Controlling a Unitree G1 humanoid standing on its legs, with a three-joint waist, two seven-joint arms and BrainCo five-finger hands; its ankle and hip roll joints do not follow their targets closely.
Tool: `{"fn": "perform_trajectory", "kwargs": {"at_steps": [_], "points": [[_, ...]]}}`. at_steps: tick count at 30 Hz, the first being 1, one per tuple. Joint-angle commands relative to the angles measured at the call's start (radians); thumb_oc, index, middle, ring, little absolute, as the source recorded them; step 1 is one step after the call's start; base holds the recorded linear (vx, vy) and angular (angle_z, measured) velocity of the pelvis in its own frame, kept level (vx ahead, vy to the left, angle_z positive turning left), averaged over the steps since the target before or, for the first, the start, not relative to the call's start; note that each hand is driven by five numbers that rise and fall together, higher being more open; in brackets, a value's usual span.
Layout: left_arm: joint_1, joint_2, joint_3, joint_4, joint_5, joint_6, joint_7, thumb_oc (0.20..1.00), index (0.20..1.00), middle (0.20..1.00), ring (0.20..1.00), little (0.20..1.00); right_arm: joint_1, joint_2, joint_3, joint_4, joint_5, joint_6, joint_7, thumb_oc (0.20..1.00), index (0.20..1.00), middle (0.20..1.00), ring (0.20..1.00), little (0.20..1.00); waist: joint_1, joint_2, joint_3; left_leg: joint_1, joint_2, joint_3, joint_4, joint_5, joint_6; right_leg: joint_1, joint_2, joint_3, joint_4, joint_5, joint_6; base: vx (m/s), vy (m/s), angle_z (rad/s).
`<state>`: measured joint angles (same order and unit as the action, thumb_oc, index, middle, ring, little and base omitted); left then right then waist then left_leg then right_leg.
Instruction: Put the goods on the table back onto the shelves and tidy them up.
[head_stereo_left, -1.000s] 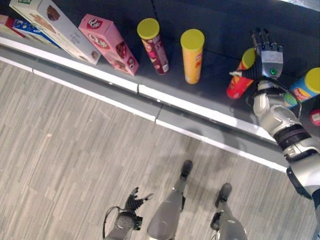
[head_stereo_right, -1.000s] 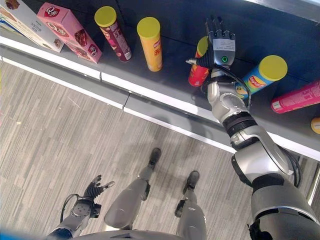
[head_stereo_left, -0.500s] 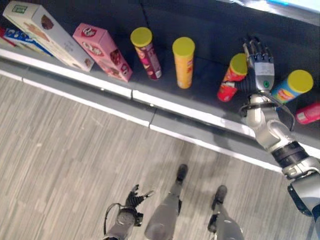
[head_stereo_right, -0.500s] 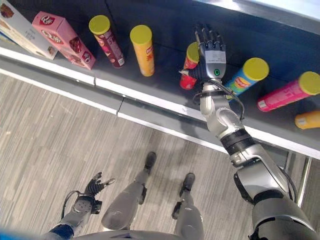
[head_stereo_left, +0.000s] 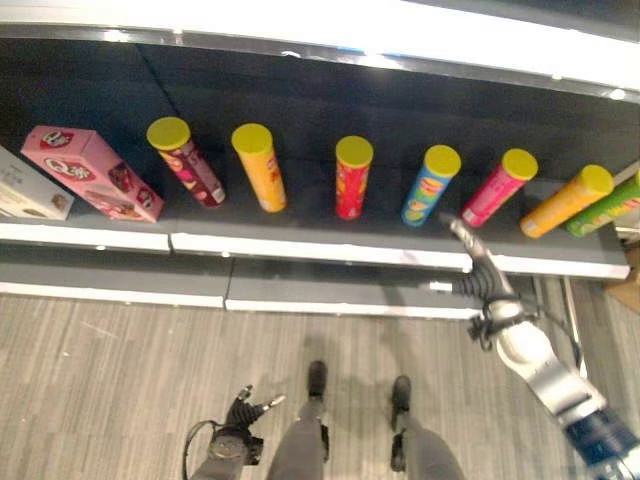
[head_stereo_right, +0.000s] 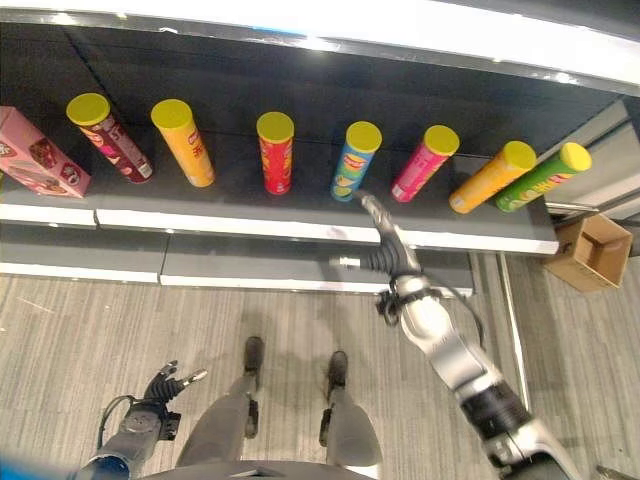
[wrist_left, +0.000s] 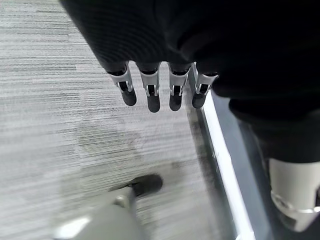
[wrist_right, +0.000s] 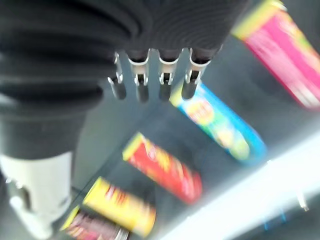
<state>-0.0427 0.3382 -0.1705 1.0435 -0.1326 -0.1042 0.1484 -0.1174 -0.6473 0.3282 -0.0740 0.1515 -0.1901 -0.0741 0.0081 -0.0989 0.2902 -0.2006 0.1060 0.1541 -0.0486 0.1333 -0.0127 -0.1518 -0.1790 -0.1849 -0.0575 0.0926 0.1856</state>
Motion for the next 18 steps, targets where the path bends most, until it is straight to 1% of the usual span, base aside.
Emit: {"fn": "perform_trajectory", "kwargs": {"at_steps": [1, 2, 3, 4, 5, 6, 7, 8, 9, 10, 11, 12, 13, 14, 15, 16, 17, 18], "points": [[-0.007, 0.058, 0.024, 0.030, 0.025, -0.025, -0.035, 1.000, 1.000, 1.000, 1.000, 1.000, -0.004, -0.089, -0.123, -0.040, 0.241, -0.080, 0.091, 1.000, 1.000, 1.000, 1.000, 1.000, -0.019, -0.018, -0.082, 0.051, 0.068, 0.024, 0.051, -0.132, -0.074, 0.036, -0.171, 0.010, 0.087, 0.138, 0.057, -0.02, -0.342, -1.24], [0.001, 0.057, 0.027, 0.030, 0.025, -0.025, -0.041, 1.000, 1.000, 1.000, 1.000, 1.000, 0.016, -0.098, -0.140, -0.047, 0.250, -0.079, 0.096, 1.000, 1.000, 1.000, 1.000, 1.000, -0.020, -0.023, -0.096, 0.052, 0.076, 0.033, 0.050, -0.129, -0.078, 0.042, -0.185, 0.001, 0.085, 0.156, 0.062, -0.03, -0.293, -1.06], [0.001, 0.057, 0.026, 0.030, 0.025, -0.025, -0.041, 1.000, 1.000, 1.000, 1.000, 1.000, 0.018, -0.098, -0.142, -0.049, 0.251, -0.078, 0.096, 1.000, 1.000, 1.000, 1.000, 1.000, -0.019, -0.022, -0.096, 0.053, 0.077, 0.034, 0.049, -0.129, -0.078, 0.043, -0.184, 0.001, 0.084, 0.156, 0.062, 0.01, -0.347, -0.82], [0.016, 0.057, 0.049, 0.046, 0.025, -0.028, -0.050, 1.000, 1.000, 1.000, 1.000, 1.000, 0.069, -0.145, -0.222, -0.064, 0.267, -0.070, 0.106, 1.000, 1.000, 1.000, 1.000, 1.000, -0.034, -0.038, -0.130, 0.070, 0.106, 0.069, 0.041, -0.117, -0.101, 0.059, -0.203, -0.010, 0.078, 0.189, 0.075, 0.01, -0.422, -0.84], [0.025, 0.058, 0.060, 0.045, 0.018, -0.028, -0.056, 1.000, 1.000, 1.000, 1.000, 1.000, 0.097, -0.165, -0.275, -0.083, 0.275, -0.070, 0.102, 1.000, 1.000, 1.000, 1.000, 1.000, -0.038, -0.044, -0.141, 0.084, 0.125, 0.086, 0.040, -0.109, -0.115, 0.061, -0.194, -0.011, 0.075, 0.179, 0.076, 0.01, -0.423, -0.53], [0.026, 0.058, 0.058, 0.044, 0.018, -0.028, -0.056, 1.000, 1.000, 1.000, 1.000, 1.000, 0.101, -0.165, -0.278, -0.086, 0.275, -0.069, 0.102, 1.000, 1.000, 1.000, 1.000, 1.000, -0.034, -0.043, -0.140, 0.087, 0.126, 0.088, 0.038, -0.109, -0.116, 0.061, -0.192, -0.010, 0.075, 0.179, 0.076, 0.02, -0.407, -0.52], [0.049, 0.057, 0.084, 0.050, 0.007, -0.034, -0.057, 1.000, 1.000, 1.000, 1.000, 1.000, 0.131, -0.206, -0.353, -0.106, 0.285, -0.076, 0.103, 1.000, 1.000, 1.000, 1.000, 1.000, -0.040, -0.051, -0.162, 0.120, 0.159, 0.124, 0.033, -0.100, -0.143, 0.079, -0.163, -0.020, 0.059, 0.135, 0.076, 0.02, -0.252, -0.49], [0.049, 0.058, 0.083, 0.050, 0.007, -0.033, -0.057, 1.000, 1.000, 1.000, 1.000, 1.000, 0.133, -0.205, -0.355, -0.107, 0.285, -0.075, 0.103, 1.000, 1.000, 1.000, 1.000, 1.000, -0.039, -0.052, -0.165, 0.117, 0.158, 0.125, 0.032, -0.099, -0.142, 0.076, -0.164, -0.019, 0.059, 0.136, 0.076, 0.03, -0.426, -0.77], [0.062, 0.053, 0.092, 0.045, -0.004, -0.039, -0.056, 1.000, 1.000, 1.000, 1.000, 1.000, 0.136, -0.231, -0.399, -0.102, 0.297, -0.085, 0.097, 1.000, 1.000, 1.000, 1.000, 1.000, -0.041, -0.050, -0.172, 0.128, 0.190, 0.137, 0.036, -0.088, -0.161, 0.085, -0.140, -0.023, 0.053, 0.096, 0.076, 0.04, -0.467, -1.04], [0.075, 0.042, 0.096, 0.029, -0.025, -0.046, -0.058, 1.000, 1.000, 1.000, 1.000, 1.000, 0.153, -0.260, -0.474, -0.117, 0.316, -0.096, 0.079, 1.000, 1.000, 1.000, 1.000, 1.000, -0.049, -0.038, -0.181, 0.154, 0.240, 0.147, 0.027, -0.061, -0.182, 0.097, -0.087, -0.025, 0.053, -0.027, 0.060, 0.05, -0.643, -0.91], [0.080, 0.041, 0.101, 0.022, -0.039, -0.045, -0.060, 1.000, 1.000, 1.000, 1.000, 1.000, 0.167, -0.265, -0.516, -0.127, 0.325, -0.105, 0.072, 1.000, 1.000, 1.000, 1.000, 1.000, -0.058, -0.030, -0.181, 0.160, 0.272, 0.148, 0.029, -0.030, -0.196, 0.108, -0.053, -0.019, 0.056, -0.061, 0.043, 0.04, -0.470, -0.66], [0.080, 0.041, 0.100, 0.022, -0.040, -0.045, -0.060, 1.000, 1.000, 1.000, 1.000, 1.000, 0.169, -0.264, -0.517, -0.128, 0.325, -0.105, 0.072, 1.000, 1.000, 1.000, 1.000, 1.000, -0.057, -0.029, -0.183, 0.157, 0.273, 0.148, 0.028, -0.028, -0.196, 0.105, -0.052, -0.019, 0.056, -0.060, 0.042, -0.01, -0.457, -0.23], [0.075, 0.024, 0.110, 0.013, -0.082, -0.049, -0.049, 1.000, 1.000, 1.000, 1.000, 1.000, 0.168, -0.272, -0.592, -0.111, 0.295, -0.131, 0.007, 1.000, 1.000, 1.000, 1.000, 1.000, -0.071, -0.008, -0.175, 0.158, 0.325, 0.143, 0.049, 0.084, -0.212, 0.134, 0.016, -0.019, 0.045, -0.099, 0.008, -0.02, -0.286, -0.17], [0.074, 0.024, 0.110, 0.013, -0.082, -0.049, -0.049, 1.000, 1.000, 1.000, 1.000, 1.000, 0.168, -0.272, -0.593, -0.111, 0.295, -0.131, 0.007, 1.000, 1.000, 1.000, 1.000, 1.000, -0.071, -0.007, -0.176, 0.154, 0.327, 0.142, 0.049, 0.086, -0.212, 0.132, 0.018, -0.020, 0.044, -0.097, 0.007, -0.02, -0.419, -0.07], [0.073, 0.016, 0.110, 0.011, -0.084, -0.049, -0.050, 1.000, 1.000, 1.000, 1.000, 1.000, 0.164, -0.264, -0.621, -0.098, 0.282, -0.136, -0.017, 1.000, 1.000, 1.000, 1.000, 1.000, -0.080, -0.003, -0.177, 0.149, 0.343, 0.152, 0.061, 0.132, -0.213, 0.153, 0.042, -0.027, 0.025, -0.103, -0.010, -0.01, -0.364, 0.20], [0.071, 0.005, 0.109, -0.003, -0.084, -0.049, -0.049, 1.000, 1.000, 1.000, 1.000, 1.000, 0.155, -0.253, -0.657, -0.074, 0.253, -0.143, -0.071, 1.000, 1.000, 1.000, 1.000, 1.000, -0.090, -0.008, -0.169, 0.145, 0.333, 0.178, 0.111, 0.137, -0.195, 0.183, 0.068, -0.023, -0.003, -0.112, -0.034, -0.01, -0.444, 0.27], [0.075, 0.001, 0.109, -0.010, -0.084, -0.049, -0.046, 1.000, 1.000, 1.000, 1.000, 1.000, 0.140, -0.246, -0.656, -0.063, 0.239, -0.142, -0.090, 1.000, 1.000, 1.000, 1.000, 1.000, -0.085, -0.015, -0.165, 0.138, 0.303, 0.156, 0.143, 0.096, -0.178, 0.188, 0.068, -0.016, -0.009, -0.112, -0.041, -0.02, -0.396, 0.14], [0.078, -0.006, 0.108, -0.013, -0.078, -0.050, -0.047, 1.000, 1.000, 1.000, 1.000, 1.000, 0.121, -0.242, -0.651, -0.049, 0.217, -0.138, -0.110, 1.000, 1.000, 1.000, 1.000, 1.000, -0.072, -0.024, -0.159, 0.115, 0.244, 0.099, 0.177, 0.042, -0.157, 0.189, 0.069, 0.000, -0.014, -0.108, -0.047, -0.01, -0.239, -0.30]]}}
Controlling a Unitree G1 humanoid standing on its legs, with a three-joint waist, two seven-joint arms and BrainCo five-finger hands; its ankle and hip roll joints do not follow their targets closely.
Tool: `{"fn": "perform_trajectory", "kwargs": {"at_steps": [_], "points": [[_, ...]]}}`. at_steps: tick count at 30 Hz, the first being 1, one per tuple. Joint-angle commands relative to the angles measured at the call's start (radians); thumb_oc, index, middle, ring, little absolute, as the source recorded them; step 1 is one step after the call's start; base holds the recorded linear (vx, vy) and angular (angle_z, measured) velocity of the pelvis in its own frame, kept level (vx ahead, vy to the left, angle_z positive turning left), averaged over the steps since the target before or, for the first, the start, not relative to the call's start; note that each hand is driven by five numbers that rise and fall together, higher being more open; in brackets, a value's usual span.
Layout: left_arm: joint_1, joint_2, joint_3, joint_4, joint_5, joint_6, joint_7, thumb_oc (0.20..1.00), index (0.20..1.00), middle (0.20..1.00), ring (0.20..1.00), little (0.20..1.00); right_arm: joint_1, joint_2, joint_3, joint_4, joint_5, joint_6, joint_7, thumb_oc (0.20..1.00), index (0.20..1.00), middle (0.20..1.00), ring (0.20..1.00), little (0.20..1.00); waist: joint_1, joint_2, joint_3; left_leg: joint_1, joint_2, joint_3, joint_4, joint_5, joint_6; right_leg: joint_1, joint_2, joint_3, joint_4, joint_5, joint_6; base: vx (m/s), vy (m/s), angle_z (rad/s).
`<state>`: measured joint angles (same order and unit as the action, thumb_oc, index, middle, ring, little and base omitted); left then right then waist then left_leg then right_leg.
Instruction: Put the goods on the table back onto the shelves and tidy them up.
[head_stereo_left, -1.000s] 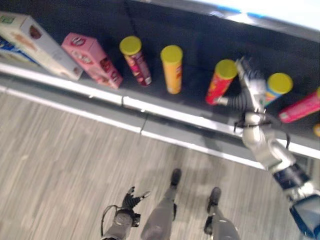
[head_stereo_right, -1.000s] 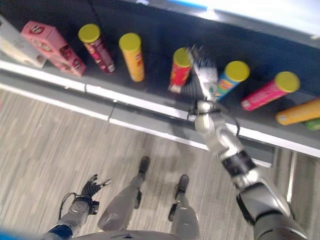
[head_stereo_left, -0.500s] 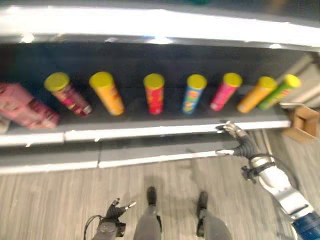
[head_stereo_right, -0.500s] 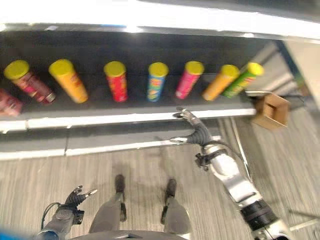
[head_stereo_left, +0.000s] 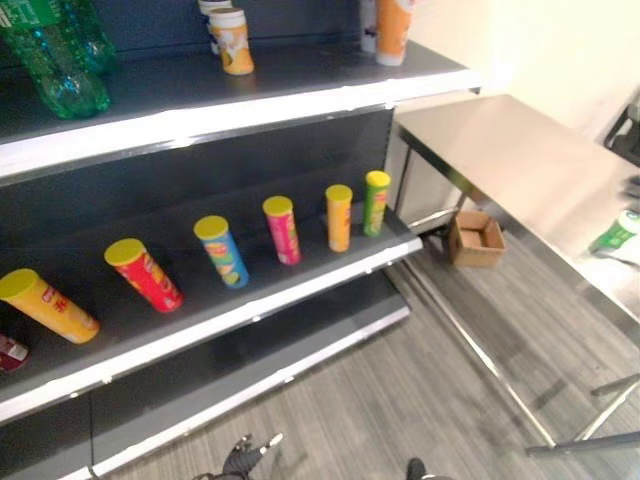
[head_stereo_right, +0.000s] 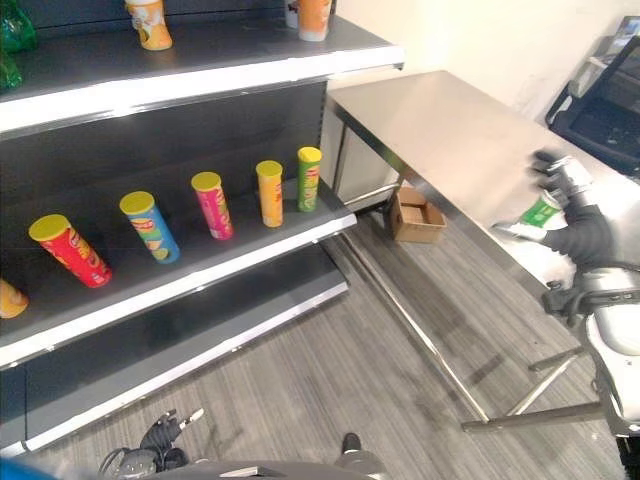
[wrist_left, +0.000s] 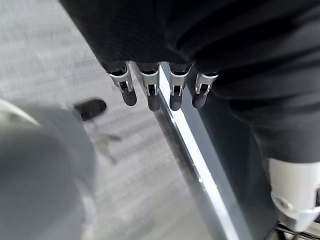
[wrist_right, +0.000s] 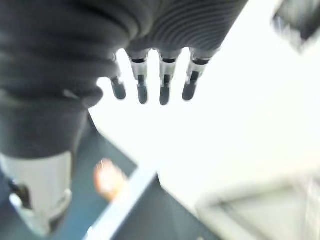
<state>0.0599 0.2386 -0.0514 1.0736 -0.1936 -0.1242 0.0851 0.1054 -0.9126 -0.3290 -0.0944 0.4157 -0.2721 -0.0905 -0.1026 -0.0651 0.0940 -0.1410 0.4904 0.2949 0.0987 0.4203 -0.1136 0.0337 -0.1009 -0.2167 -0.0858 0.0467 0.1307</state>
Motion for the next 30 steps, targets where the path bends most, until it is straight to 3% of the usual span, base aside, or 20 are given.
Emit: {"fn": "perform_trajectory", "kwargs": {"at_steps": [1, 2, 3, 4, 6, 8, 10, 11, 12, 15, 18, 19, 20, 21, 23, 27, 30], "points": [[-0.017, 0.085, -0.012, -0.043, -0.013, -0.029, 0.010, 1.000, 1.000, 1.000, 1.000, 1.000, -0.109, 0.020, 0.008, -0.020, -0.074, -0.047, -0.101, 1.000, 1.000, 1.000, 1.000, 1.000, 0.045, -0.067, 0.040, 0.049, -0.204, -0.085, 0.026, -0.329, -0.030, 0.006, -0.012, 0.041, 0.005, -0.059, 0.005, -0.01, -0.150, -0.53], [-0.017, 0.086, -0.011, -0.043, -0.013, -0.029, 0.010, 1.000, 1.000, 1.000, 1.000, 1.000, -0.110, 0.020, 0.009, -0.020, -0.075, -0.047, -0.102, 1.000, 1.000, 1.000, 1.000, 1.000, 0.043, -0.068, 0.038, 0.045, -0.207, -0.087, 0.028, -0.329, -0.028, 0.004, -0.015, 0.039, 0.005, -0.057, 0.007, 0.03, -0.123, -0.60], [-0.004, 0.079, -0.015, -0.044, -0.005, -0.029, 0.009, 1.000, 1.000, 1.000, 1.000, 1.000, -0.119, 0.007, 0.007, 0.009, -0.119, -0.037, -0.124, 1.000, 1.000, 1.000, 1.000, 1.000, 0.059, -0.070, 0.040, 0.045, -0.283, -0.138, 0.019, -0.398, -0.008, 0.005, -0.008, 0.052, 0.001, -0.053, 0.005, 0.05, -0.065, -0.47], [0.006, 0.069, -0.020, -0.044, -0.003, -0.030, 0.006, 1.000, 1.000, 1.000, 1.000, 1.000, -0.129, -0.004, 0.016, 0.026, -0.146, -0.030, -0.134, 1.000, 1.000, 1.000, 1.000, 1.000, 0.068, -0.064, 0.039, 0.049, -0.340, -0.173, 0.002, -0.428, 0.007, 0.005, -0.001, 0.059, 0.001, -0.053, 0.004, 0.07, -0.088, -0.48], [0.005, 0.060, -0.032, -0.014, 0.012, -0.026, 0.002, 1.000, 1.000, 1.000, 1.000, 1.000, -0.145, -0.012, 0.025, 0.068, -0.160, -0.024, -0.154, 1.000, 1.000, 1.000, 1.000, 1.000, 0.075, -0.050, 0.031, 0.037, -0.436, -0.220, -0.046, -0.429, 0.035, -0.003, 0.018, 0.072, 0.000, -0.051, 0.003, 0.07, -0.033, -0.67], [0.004, 0.061, -0.032, 0.016, 0.036, -0.023, -0.001, 1.000, 1.000, 1.000, 1.000, 1.000, -0.164, -0.019, 0.035, 0.099, -0.198, -0.010, -0.173, 1.000, 1.000, 1.000, 1.000, 1.000, 0.089, -0.035, 0.035, -0.024, -0.515, -0.243, -0.070, -0.391, 0.034, 0.000, 0.053, 0.084, 0.002, -0.053, 0.000, 0.09, -0.036, -0.20], [0.003, 0.061, -0.032, 0.017, 0.036, -0.023, -0.001, 1.000, 1.000, 1.000, 1.000, 1.000, -0.165, -0.019, 0.036, 0.099, -0.198, -0.010, -0.174, 1.000, 1.000, 1.000, 1.000, 1.000, 0.090, -0.035, 0.035, -0.023, -0.516, -0.242, -0.070, -0.391, 0.034, 0.000, 0.052, 0.085, 0.003, -0.053, 0.001, 0.07, -0.004, -0.10], [0.008, 0.060, -0.026, 0.036, 0.048, -0.015, -0.004, 1.000, 1.000, 1.000, 1.000, 1.000, -0.179, -0.011, 0.039, 0.126, -0.216, 0.001, -0.193, 1.000, 1.000, 1.000, 1.000, 1.000, 0.096, -0.023, 0.035, -0.008, -0.524, -0.236, -0.093, -0.382, 0.037, 0.011, 0.076, 0.098, 0.006, -0.066, -0.001, 0.20, 0.072, -0.14], [0.008, 0.060, -0.026, 0.069, 0.071, -0.010, -0.003, 1.000, 1.000, 1.000, 1.000, 1.000, -0.174, -0.003, 0.040, 0.146, -0.258, 0.017, -0.195, 1.000, 1.000, 1.000, 1.000, 1.000, 0.090, -0.019, 0.026, 0.031, -0.523, -0.234, -0.123, -0.381, 0.053, 0.022, 0.079, 0.098, 0.021, -0.083, -0.002, 0.26, 0.101, -0.18], [0.009, 0.059, -0.019, 0.083, 0.081, -0.005, -0.004, 1.000, 1.000, 1.000, 1.000, 1.000, -0.160, -0.006, 0.029, 0.173, -0.309, 0.042, -0.211, 1.000, 1.000, 1.000, 1.000, 1.000, 0.088, -0.027, 0.018, 0.061, -0.522, -0.224, -0.142, -0.379, 0.058, 0.031, 0.069, 0.102, 0.056, -0.105, 0.002, 0.15, 0.080, -0.25], [0.005, 0.066, -0.013, 0.080, 0.073, -0.004, 0.000, 1.000, 1.000, 1.000, 1.000, 1.000, -0.168, 0.014, 0.036, 0.195, -0.339, 0.057, -0.224, 1.000, 1.000, 1.000, 1.000, 1.000, 0.094, -0.034, 0.026, 0.088, -0.515, -0.204, -0.150, -0.396, 0.079, -0.005, 0.053, 0.086, 0.194, -0.130, 0.017, 0.09, 0.049, -0.16], [-0.001, 0.074, -0.005, 0.070, 0.072, 0.001, 0.000, 1.000, 1.000, 1.000, 1.000, 1.000, -0.163, 0.036, 0.028, 0.197, -0.372, 0.080, -0.237, 1.000, 1.000, 1.000, 1.000, 1.000, 0.093, -0.040, 0.039, 0.124, -0.506, -0.194, -0.157, -0.407, 0.091, -0.061, 0.032, 0.070, 0.329, -0.114, 0.049, 0.12, 0.033, -0.35], [-0.004, 0.078, -0.008, 0.068, 0.072, 0.000, 0.002, 1.000, 1.000, 1.000, 1.000, 1.000, -0.164, 0.047, 0.025, 0.211, -0.382, 0.084, -0.244, 1.000, 1.000, 1.000, 1.000, 1.000, 0.092, -0.044, 0.046, 0.143, -0.503, -0.186, -0.161, -0.414, 0.094, -0.087, 0.006, 0.053, 0.382, -0.081, 0.067, 0.21, 0.007, -0.49], [-0.001, 0.083, -0.014, 0.057, 0.079, 0.003, 0.000, 1.000, 1.000, 1.000, 1.000, 1.000, -0.144, 0.068, -0.002, 0.220, -0.385, 0.097, -0.252, 1.000, 1.000, 1.000, 1.000, 1.000, 0.088, -0.043, 0.045, 0.166, -0.492, -0.184, -0.169, -0.429, 0.095, -0.110, -0.051, 0.016, 0.403, -0.039, 0.070, 0.17, -0.042, -0.36], [-0.007, 0.087, -0.021, 0.049, 0.083, 0.005, -0.004, 1.000, 1.000, 1.000, 1.000, 1.000, -0.126, 0.073, -0.023, 0.221, -0.405, 0.107, -0.264, 1.000, 1.000, 1.000, 1.000, 1.000, 0.082, -0.037, 0.043, 0.168, -0.482, -0.195, -0.169, -0.436, 0.091, -0.116, -0.077, 0.006, 0.381, -0.032, 0.062, 0.13, -0.078, -0.09], [-0.022, 0.095, -0.035, 0.052, 0.098, 0.002, -0.007, 1.000, 1.000, 1.000, 1.000, 1.000, -0.067, 0.089, -0.119, 0.241, -0.385, 0.115, -0.294, 1.000, 1.000, 1.000, 1.000, 1.000, 0.044, -0.024, 0.038, 0.183, -0.451, -0.250, -0.156, -0.479, 0.069, -0.151, -0.128, 0.127, 0.175, 0.042, 0.071, 0.15, -0.149, 0.24], [-0.020, 0.100, -0.025, 0.056, 0.097, 0.002, -0.004, 1.000, 1.000, 1.000, 1.000, 1.000, -0.049, 0.096, -0.148, 0.246, -0.374, 0.117, -0.306, 1.000, 1.000, 1.000, 1.000, 1.000, 0.036, -0.027, 0.041, 0.204, -0.440, -0.268, -0.149, -0.502, 0.061, -0.173, -0.142, 0.159, 0.112, 0.093, 0.089, 0.19, -0.175, 0.16]]}}
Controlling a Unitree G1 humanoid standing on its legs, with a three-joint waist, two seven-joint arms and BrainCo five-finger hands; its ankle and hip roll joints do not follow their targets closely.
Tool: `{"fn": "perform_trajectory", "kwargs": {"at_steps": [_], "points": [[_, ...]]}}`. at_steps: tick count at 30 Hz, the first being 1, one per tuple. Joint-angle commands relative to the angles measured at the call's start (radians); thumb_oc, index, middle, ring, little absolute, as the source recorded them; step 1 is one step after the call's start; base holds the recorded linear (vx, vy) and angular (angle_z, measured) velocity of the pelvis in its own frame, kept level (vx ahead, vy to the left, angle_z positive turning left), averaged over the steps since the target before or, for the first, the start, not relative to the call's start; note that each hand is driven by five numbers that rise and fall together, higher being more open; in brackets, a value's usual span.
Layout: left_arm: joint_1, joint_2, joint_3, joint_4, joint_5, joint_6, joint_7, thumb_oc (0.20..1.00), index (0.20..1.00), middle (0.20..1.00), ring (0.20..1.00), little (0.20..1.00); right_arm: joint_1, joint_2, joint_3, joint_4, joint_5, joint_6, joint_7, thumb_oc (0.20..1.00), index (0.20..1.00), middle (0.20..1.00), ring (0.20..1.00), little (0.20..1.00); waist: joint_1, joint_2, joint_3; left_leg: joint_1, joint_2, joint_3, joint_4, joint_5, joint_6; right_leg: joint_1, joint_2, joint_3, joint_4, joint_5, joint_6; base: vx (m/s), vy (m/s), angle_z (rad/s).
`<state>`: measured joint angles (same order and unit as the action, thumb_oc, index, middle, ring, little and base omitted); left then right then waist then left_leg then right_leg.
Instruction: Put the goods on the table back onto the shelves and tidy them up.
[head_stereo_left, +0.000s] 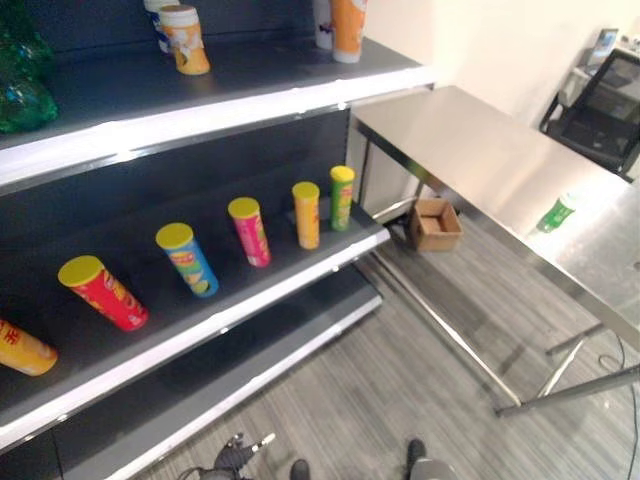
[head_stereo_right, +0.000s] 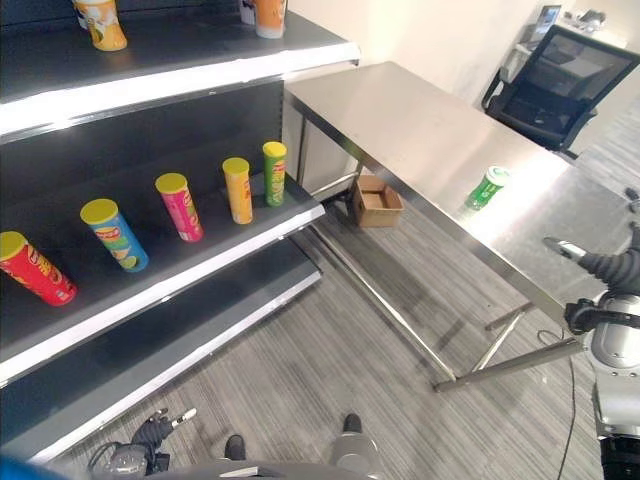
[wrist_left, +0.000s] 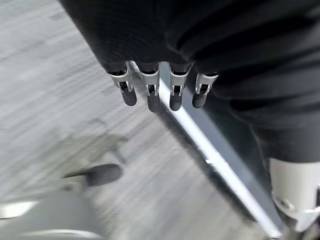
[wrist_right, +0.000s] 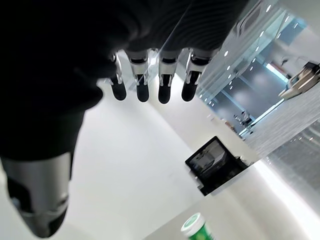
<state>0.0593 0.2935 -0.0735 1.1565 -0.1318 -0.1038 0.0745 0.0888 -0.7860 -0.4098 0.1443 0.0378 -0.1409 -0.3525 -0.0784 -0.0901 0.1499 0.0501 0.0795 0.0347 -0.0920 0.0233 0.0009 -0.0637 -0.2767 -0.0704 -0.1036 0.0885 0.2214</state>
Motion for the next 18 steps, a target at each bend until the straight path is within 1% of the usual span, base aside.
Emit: {"fn": "perform_trajectory", "kwargs": {"at_steps": [1, 2, 4, 5, 6, 7, 8, 9, 10, 12, 13, 14, 15, 16, 17, 18], "points": [[-0.010, 0.052, 0.008, -0.026, 0.040, -0.019, 0.008, 1.000, 1.000, 1.000, 1.000, 1.000, -0.011, -0.023, -0.088, 0.015, 0.013, -0.010, -0.040, 1.000, 1.000, 1.000, 1.000, 1.000, 0.001, -0.006, -0.011, 0.039, -0.021, -0.027, 0.039, -0.123, -0.060, -0.093, 0.030, 0.043, 0.088, 0.079, 0.011, 0.22, -0.205, 0.48], [-0.010, 0.052, 0.008, -0.026, 0.040, -0.019, 0.008, 1.000, 1.000, 1.000, 1.000, 1.000, -0.010, -0.023, -0.089, 0.015, 0.013, -0.010, -0.040, 1.000, 1.000, 1.000, 1.000, 1.000, 0.002, -0.005, -0.011, 0.041, -0.020, -0.027, 0.039, -0.123, -0.060, -0.090, 0.031, 0.042, 0.086, 0.080, 0.011, 0.31, -0.307, 0.53], [-0.002, 0.057, 0.013, -0.020, 0.036, -0.020, 0.009, 1.000, 1.000, 1.000, 1.000, 1.000, 0.001, -0.032, -0.102, 0.038, 0.019, -0.005, -0.041, 1.000, 1.000, 1.000, 1.000, 1.000, -0.013, -0.015, -0.006, 0.086, -0.004, -0.053, 0.034, -0.144, -0.073, -0.107, 0.039, 0.073, 0.059, 0.118, 0.030, 0.26, -0.263, 0.56], [-0.002, 0.057, 0.014, -0.020, 0.036, -0.021, 0.009, 1.000, 1.000, 1.000, 1.000, 1.000, 0.001, -0.033, -0.101, 0.039, 0.019, -0.006, -0.041, 1.000, 1.000, 1.000, 1.000, 1.000, -0.013, -0.014, -0.005, 0.089, -0.002, -0.053, 0.032, -0.144, -0.074, -0.105, 0.041, 0.073, 0.059, 0.118, 0.030, 0.24, -0.301, 0.30], [0.003, 0.061, 0.011, -0.030, 0.030, -0.023, 0.004, 1.000, 1.000, 1.000, 1.000, 1.000, 0.023, -0.033, -0.117, 0.030, 0.030, 0.002, -0.027, 1.000, 1.000, 1.000, 1.000, 1.000, -0.019, -0.026, -0.011, 0.115, 0.010, -0.070, 0.022, -0.155, -0.089, -0.092, 0.054, 0.093, 0.063, 0.096, 0.034, 0.23, -0.323, 0.15], [0.005, 0.062, 0.013, -0.029, 0.033, -0.023, 0.004, 1.000, 1.000, 1.000, 1.000, 1.000, 0.029, -0.032, -0.123, 0.033, 0.025, 0.005, -0.022, 1.000, 1.000, 1.000, 1.000, 1.000, -0.018, -0.033, -0.021, 0.126, 0.019, -0.074, 0.017, -0.159, -0.096, -0.077, 0.058, 0.091, 0.063, 0.076, 0.032, 0.21, -0.329, 0.18], [0.005, 0.062, 0.012, -0.030, 0.033, -0.024, 0.004, 1.000, 1.000, 1.000, 1.000, 1.000, 0.030, -0.032, -0.124, 0.032, 0.025, 0.005, -0.021, 1.000, 1.000, 1.000, 1.000, 1.000, -0.019, -0.036, -0.018, 0.124, 0.017, -0.076, 0.017, -0.153, -0.097, -0.079, 0.056, 0.091, 0.065, 0.081, 0.031, 0.12, -0.252, 0.33], [0.006, 0.062, 0.010, -0.029, 0.035, -0.024, 0.004, 1.000, 1.000, 1.000, 1.000, 1.000, 0.030, -0.035, -0.126, 0.031, 0.028, 0.004, -0.017, 1.000, 1.000, 1.000, 1.000, 1.000, -0.021, -0.033, -0.025, 0.128, 0.036, -0.081, 0.016, -0.148, -0.106, -0.073, 0.068, 0.088, 0.070, 0.071, 0.028, 0.17, -0.378, 0.46], [0.020, 0.054, 0.004, -0.042, 0.016, -0.028, 0.002, 1.000, 1.000, 1.000, 1.000, 1.000, 0.024, -0.062, -0.123, 0.038, 0.038, -0.001, -0.001, 1.000, 1.000, 1.000, 1.000, 1.000, -0.026, -0.014, -0.039, 0.124, 0.084, -0.080, 0.026, -0.141, -0.129, -0.060, 0.107, 0.078, 0.080, 0.033, 0.014, 0.22, -0.508, 0.32], [0.023, 0.044, -0.019, -0.061, -0.001, -0.030, -0.005, 1.000, 1.000, 1.000, 1.000, 1.000, 0.009, -0.091, -0.111, 0.047, 0.057, -0.009, 0.009, 1.000, 1.000, 1.000, 1.000, 1.000, -0.028, 0.006, -0.045, 0.088, 0.121, -0.090, 0.063, -0.123, -0.149, -0.045, 0.142, 0.058, 0.077, -0.012, -0.015, 0.12, -0.358, 0.13], [0.023, 0.043, -0.019, -0.062, -0.002, -0.030, -0.005, 1.000, 1.000, 1.000, 1.000, 1.000, 0.009, -0.093, -0.111, 0.048, 0.057, -0.010, 0.009, 1.000, 1.000, 1.000, 1.000, 1.000, -0.030, 0.008, -0.046, 0.084, 0.124, -0.093, 0.066, -0.125, -0.150, -0.046, 0.144, 0.056, 0.077, -0.012, -0.017, 0.06, -0.310, 0.24], [0.019, 0.039, -0.027, -0.069, -0.017, -0.029, -0.005, 1.000, 1.000, 1.000, 1.000, 1.000, -0.022, -0.119, -0.085, 0.076, 0.079, -0.024, 0.009, 1.000, 1.000, 1.000, 1.000, 1.000, -0.028, 0.021, -0.044, 0.049, 0.144, -0.105, 0.126, -0.071, -0.168, -0.019, 0.175, 0.041, 0.063, -0.039, -0.043, 0.06, -0.290, 0.34], [0.021, 0.037, -0.030, -0.084, -0.029, -0.028, -0.007, 1.000, 1.000, 1.000, 1.000, 1.000, -0.029, -0.127, -0.074, 0.085, 0.089, -0.025, 0.014, 1.000, 1.000, 1.000, 1.000, 1.000, -0.024, 0.024, -0.041, 0.033, 0.148, -0.112, 0.160, -0.050, -0.169, -0.001, 0.186, 0.032, 0.057, -0.053, -0.054, 0.06, -0.348, 0.33], [0.015, 0.035, -0.033, -0.090, -0.040, -0.028, -0.004, 1.000, 1.000, 1.000, 1.000, 1.000, -0.040, -0.134, -0.068, 0.097, 0.101, -0.028, 0.010, 1.000, 1.000, 1.000, 1.000, 1.000, -0.020, 0.024, -0.033, 0.007, 0.142, -0.122, 0.205, -0.018, -0.168, 0.016, 0.190, 0.026, 0.051, -0.063, -0.065, 0.02, -0.220, 0.30], [0.010, 0.032, -0.037, -0.099, -0.048, -0.027, -0.003, 1.000, 1.000, 1.000, 1.000, 1.000, -0.042, -0.142, -0.067, 0.113, 0.106, -0.028, 0.005, 1.000, 1.000, 1.000, 1.000, 1.000, -0.019, 0.019, -0.024, -0.017, 0.137, -0.114, 0.237, 0.001, -0.159, 0.035, 0.192, 0.017, 0.046, -0.072, -0.077, 0.02, -0.206, 0.42], [0.007, 0.030, -0.042, -0.109, -0.052, -0.026, -0.003, 1.000, 1.000, 1.000, 1.000, 1.000, -0.045, -0.146, -0.062, 0.126, 0.111, -0.024, 0.003, 1.000, 1.000, 1.000, 1.000, 1.000, -0.018, 0.015, -0.020, -0.031, 0.134, -0.093, 0.252, 0.009, -0.149, 0.047, 0.193, 0.009, 0.042, -0.077, -0.084, 0.02, -0.185, 0.52]]}}
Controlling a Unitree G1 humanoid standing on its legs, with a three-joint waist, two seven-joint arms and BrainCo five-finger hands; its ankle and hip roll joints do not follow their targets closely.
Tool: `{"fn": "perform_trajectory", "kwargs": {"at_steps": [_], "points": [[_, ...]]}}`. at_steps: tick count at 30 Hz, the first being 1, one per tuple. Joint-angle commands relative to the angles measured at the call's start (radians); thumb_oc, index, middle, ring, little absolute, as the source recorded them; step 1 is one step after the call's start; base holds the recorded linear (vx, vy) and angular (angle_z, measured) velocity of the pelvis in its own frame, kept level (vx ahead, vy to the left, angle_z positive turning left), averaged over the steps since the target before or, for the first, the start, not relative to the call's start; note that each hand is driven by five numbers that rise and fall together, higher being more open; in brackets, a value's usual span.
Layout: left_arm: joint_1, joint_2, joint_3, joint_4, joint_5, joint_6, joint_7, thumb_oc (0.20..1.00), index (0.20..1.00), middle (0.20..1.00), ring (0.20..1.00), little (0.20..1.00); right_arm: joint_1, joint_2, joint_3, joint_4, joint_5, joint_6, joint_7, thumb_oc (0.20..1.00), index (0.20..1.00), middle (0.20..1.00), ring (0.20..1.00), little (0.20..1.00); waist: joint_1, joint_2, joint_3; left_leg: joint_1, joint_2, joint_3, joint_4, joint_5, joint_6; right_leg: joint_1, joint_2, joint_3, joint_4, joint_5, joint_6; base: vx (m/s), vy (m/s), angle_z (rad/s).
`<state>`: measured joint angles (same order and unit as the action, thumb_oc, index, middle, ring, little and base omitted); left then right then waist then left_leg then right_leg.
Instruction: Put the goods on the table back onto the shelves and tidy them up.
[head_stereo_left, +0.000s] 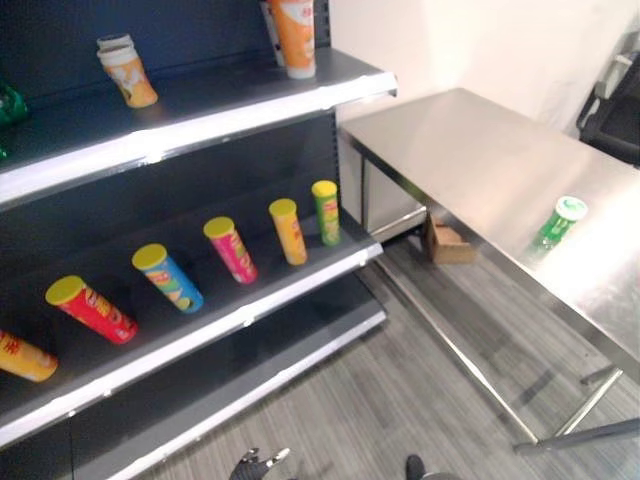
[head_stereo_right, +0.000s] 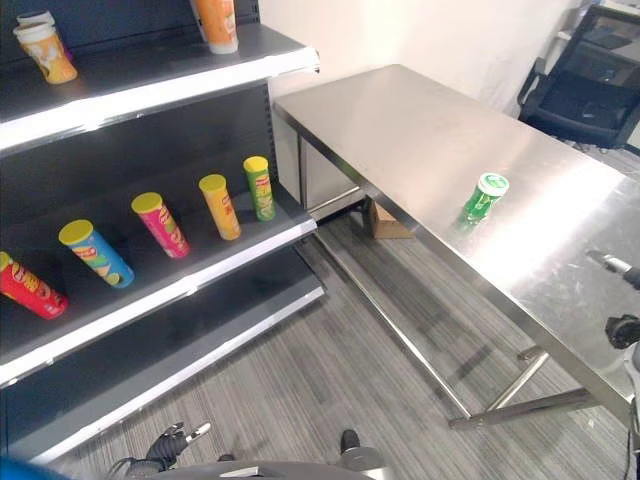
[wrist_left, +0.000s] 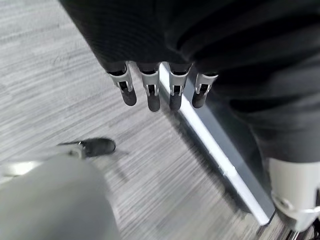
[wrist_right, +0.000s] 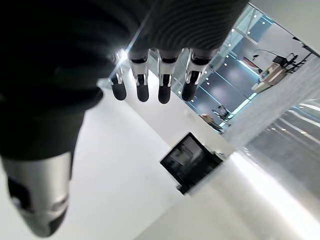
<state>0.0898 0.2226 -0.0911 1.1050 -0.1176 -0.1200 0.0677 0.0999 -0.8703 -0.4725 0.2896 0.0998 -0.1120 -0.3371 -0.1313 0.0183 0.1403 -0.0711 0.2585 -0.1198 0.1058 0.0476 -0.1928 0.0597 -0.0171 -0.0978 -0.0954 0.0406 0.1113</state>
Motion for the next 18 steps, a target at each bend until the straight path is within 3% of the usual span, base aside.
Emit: {"fn": "perform_trajectory", "kwargs": {"at_steps": [1, 2, 4, 5, 6, 7, 8, 9, 13, 15, 18], "points": [[-0.023, 0.098, -0.029, -0.062, -0.067, -0.007, 0.002, 1.000, 1.000, 1.000, 1.000, 1.000, -0.063, -0.066, 0.006, -0.006, 0.055, -0.050, -0.016, 1.000, 1.000, 1.000, 1.000, 1.000, 0.034, -0.097, -0.005, 0.079, -0.047, 0.095, 0.071, -0.015, 0.054, -0.060, -0.068, 0.025, 0.030, -0.037, 0.019, 0.03, -0.165, 0.94], [-0.022, 0.093, -0.039, -0.065, -0.059, -0.005, -0.007, 1.000, 1.000, 1.000, 1.000, 1.000, -0.069, -0.079, 0.014, 0.039, 0.047, -0.035, -0.015, 1.000, 1.000, 1.000, 1.000, 1.000, 0.034, -0.096, 0.002, 0.076, -0.045, 0.162, 0.069, -0.026, 0.065, -0.041, -0.067, 0.003, 0.025, -0.051, 0.010, 0.03, -0.123, 0.98], [-0.020, 0.089, -0.048, -0.068, -0.049, -0.002, -0.010, 1.000, 1.000, 1.000, 1.000, 1.000, -0.081, -0.087, 0.021, 0.052, 0.049, -0.033, -0.017, 1.000, 1.000, 1.000, 1.000, 1.000, 0.043, -0.097, 0.007, 0.061, -0.071, 0.168, 0.071, -0.049, 0.073, -0.035, -0.069, 0.000, 0.023, -0.054, 0.009, 0.03, -0.055, 0.64], [-0.021, 0.083, -0.072, -0.056, -0.032, 0.000, -0.015, 1.000, 1.000, 1.000, 1.000, 1.000, -0.106, -0.100, 0.037, 0.094, 0.056, -0.031, -0.014, 1.000, 1.000, 1.000, 1.000, 1.000, 0.055, -0.100, 0.009, 0.032, -0.140, 0.152, 0.042, -0.103, 0.087, -0.031, -0.075, -0.011, 0.021, -0.052, 0.012, 0.03, -0.010, 0.13], [-0.021, 0.083, -0.071, -0.056, -0.032, -0.001, -0.015, 1.000, 1.000, 1.000, 1.000, 1.000, -0.109, -0.102, 0.039, 0.096, 0.057, -0.032, -0.014, 1.000, 1.000, 1.000, 1.000, 1.000, 0.052, -0.101, 0.008, 0.032, -0.142, 0.151, 0.042, -0.103, 0.088, -0.030, -0.076, -0.013, 0.020, -0.052, 0.013, 0.05, 0.021, 0.02], [-0.028, 0.072, -0.088, -0.035, -0.023, 0.002, -0.015, 1.000, 1.000, 1.000, 1.000, 1.000, -0.118, -0.106, 0.045, 0.130, 0.075, -0.032, -0.016, 1.000, 1.000, 1.000, 1.000, 1.000, 0.057, -0.091, 0.007, 0.010, -0.185, 0.172, -0.016, -0.094, 0.101, -0.038, -0.074, -0.037, 0.027, -0.054, 0.017, 0.02, 0.064, 0.26], [-0.032, 0.072, -0.087, -0.032, -0.026, 0.001, -0.012, 1.000, 1.000, 1.000, 1.000, 1.000, -0.124, -0.111, 0.043, 0.149, 0.084, -0.032, -0.026, 1.000, 1.000, 1.000, 1.000, 1.000, 0.059, -0.089, 0.011, -0.014, -0.200, 0.193, -0.034, -0.074, 0.102, -0.040, -0.074, -0.043, 0.032, -0.059, 0.019, 0.04, 0.103, 0.51], [-0.029, 0.068, -0.085, -0.025, -0.023, 0.002, -0.015, 1.000, 1.000, 1.000, 1.000, 1.000, -0.140, -0.119, 0.059, 0.168, 0.077, -0.028, -0.021, 1.000, 1.000, 1.000, 1.000, 1.000, 0.064, -0.081, 0.007, -0.008, -0.200, 0.222, -0.065, -0.070, 0.105, -0.048, -0.072, -0.047, 0.046, -0.069, 0.021, 0.10, 0.144, 0.68], [-0.028, 0.072, -0.079, 0.000, -0.016, 0.006, -0.011, 1.000, 1.000, 1.000, 1.000, 1.000, -0.172, -0.105, 0.089, 0.200, 0.068, -0.016, -0.015, 1.000, 1.000, 1.000, 1.000, 1.000, 0.067, -0.074, 0.003, 0.025, -0.223, 0.213, -0.113, -0.061, 0.123, -0.060, -0.081, -0.049, 0.119, -0.086, 0.027, 0.12, 0.135, 0.03], [-0.031, 0.082, -0.069, 0.010, -0.017, 0.008, -0.008, 1.000, 1.000, 1.000, 1.000, 1.000, -0.222, -0.103, 0.131, 0.232, 0.045, -0.009, -0.023, 1.000, 1.000, 1.000, 1.000, 1.000, 0.078, -0.074, 0.010, 0.062, -0.232, 0.228, -0.147, -0.071, 0.146, -0.096, -0.109, -0.048, 0.240, -0.092, 0.056, 0.10, 0.169, 0.01], [-0.033, 0.094, -0.060, 0.006, -0.019, 0.010, -0.002, 1.000, 1.000, 1.000, 1.000, 1.000, -0.242, -0.097, 0.149, 0.224, 0.028, 0.000, -0.019, 1.000, 1.000, 1.000, 1.000, 1.000, 0.073, -0.071, 0.038, 0.099, -0.234, 0.236, -0.154, -0.081, 0.169, -0.165, -0.139, -0.036, 0.419, -0.037, 0.082, 0.04, 0.124, -0.14]]}}
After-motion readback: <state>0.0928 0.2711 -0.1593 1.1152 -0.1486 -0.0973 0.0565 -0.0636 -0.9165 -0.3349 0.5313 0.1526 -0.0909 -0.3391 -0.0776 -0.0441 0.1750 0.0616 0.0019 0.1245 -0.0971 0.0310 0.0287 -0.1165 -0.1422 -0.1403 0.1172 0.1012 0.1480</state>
